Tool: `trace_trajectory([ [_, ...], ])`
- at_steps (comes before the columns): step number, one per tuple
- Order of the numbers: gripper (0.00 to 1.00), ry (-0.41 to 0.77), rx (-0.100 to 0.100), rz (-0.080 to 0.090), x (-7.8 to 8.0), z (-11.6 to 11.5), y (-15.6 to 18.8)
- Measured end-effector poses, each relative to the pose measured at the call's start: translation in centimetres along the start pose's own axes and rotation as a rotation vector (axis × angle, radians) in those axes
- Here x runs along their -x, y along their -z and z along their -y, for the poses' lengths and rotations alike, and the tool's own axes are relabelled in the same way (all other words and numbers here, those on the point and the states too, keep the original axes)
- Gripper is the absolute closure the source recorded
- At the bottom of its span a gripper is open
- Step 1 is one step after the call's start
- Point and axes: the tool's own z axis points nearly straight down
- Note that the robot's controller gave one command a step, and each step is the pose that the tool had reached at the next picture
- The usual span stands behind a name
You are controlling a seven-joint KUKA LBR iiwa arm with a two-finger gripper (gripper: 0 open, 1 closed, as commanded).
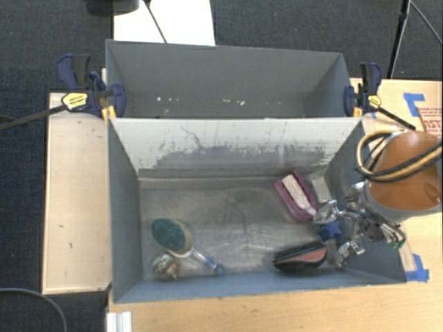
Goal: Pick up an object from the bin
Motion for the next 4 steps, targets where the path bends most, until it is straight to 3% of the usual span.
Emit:
trace_trajectory([
  [1,1.00,0.007,0.002,0.002,0.1,-0.2,0.1],
  [2,1.00,-0.020,-0.002,0.005,0.0,-3.6,10.6],
  [3,1.00,0.005,-0.005,0.009,2.2,-2.9,19.0],
  [4,1.00,0.328,-0.002,0.002,0.5,-2.8,21.5],
])
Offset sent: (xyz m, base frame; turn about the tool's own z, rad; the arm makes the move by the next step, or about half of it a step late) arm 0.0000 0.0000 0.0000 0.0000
